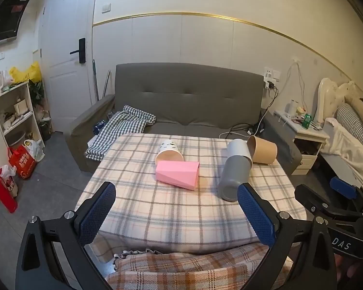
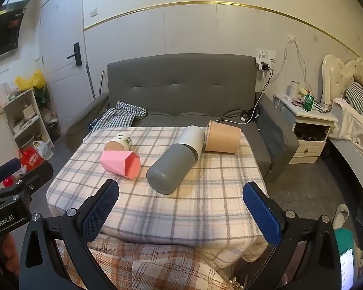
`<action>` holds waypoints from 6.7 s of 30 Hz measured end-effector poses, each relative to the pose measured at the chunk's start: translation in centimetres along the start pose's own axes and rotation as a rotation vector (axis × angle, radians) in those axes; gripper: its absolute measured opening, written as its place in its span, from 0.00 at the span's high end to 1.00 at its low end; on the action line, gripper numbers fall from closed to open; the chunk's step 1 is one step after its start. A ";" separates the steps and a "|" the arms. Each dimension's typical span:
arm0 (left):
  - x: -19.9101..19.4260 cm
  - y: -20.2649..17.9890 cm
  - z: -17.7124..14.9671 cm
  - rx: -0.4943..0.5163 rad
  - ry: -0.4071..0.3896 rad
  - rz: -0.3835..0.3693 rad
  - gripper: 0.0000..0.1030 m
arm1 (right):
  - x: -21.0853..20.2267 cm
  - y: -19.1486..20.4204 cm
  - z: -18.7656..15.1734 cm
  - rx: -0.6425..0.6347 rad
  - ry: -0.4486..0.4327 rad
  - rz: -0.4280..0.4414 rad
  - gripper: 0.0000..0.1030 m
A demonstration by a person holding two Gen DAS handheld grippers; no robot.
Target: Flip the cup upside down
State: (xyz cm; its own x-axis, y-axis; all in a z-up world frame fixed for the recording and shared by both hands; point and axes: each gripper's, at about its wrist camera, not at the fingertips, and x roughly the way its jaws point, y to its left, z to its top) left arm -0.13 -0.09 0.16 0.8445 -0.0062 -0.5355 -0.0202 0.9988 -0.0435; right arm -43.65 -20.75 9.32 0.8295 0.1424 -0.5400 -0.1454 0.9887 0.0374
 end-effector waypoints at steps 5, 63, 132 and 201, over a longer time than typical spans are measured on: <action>0.0 0.0 0.0 0.001 -0.001 0.000 0.00 | 0.5 0.2 -0.3 0.001 0.003 0.002 0.00; 0.0 -0.1 -0.3 -0.001 0.010 -0.001 0.00 | 0.3 0.3 -0.6 0.001 0.023 0.015 0.00; 33.3 -3.0 2.4 0.145 0.659 -0.315 0.30 | 23.1 -17.3 4.9 0.207 0.338 -0.148 0.00; -21.9 61.3 -7.1 -0.015 0.544 -0.226 0.16 | 12.6 -2.6 2.2 -0.024 0.386 -0.077 0.00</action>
State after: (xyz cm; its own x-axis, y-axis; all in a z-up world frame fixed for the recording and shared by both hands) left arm -23.68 60.95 3.23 0.4330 -0.2464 -0.8671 0.1178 0.9691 -0.2165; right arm -31.57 -21.43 4.28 0.5758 0.0348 -0.8168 -0.1070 0.9937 -0.0332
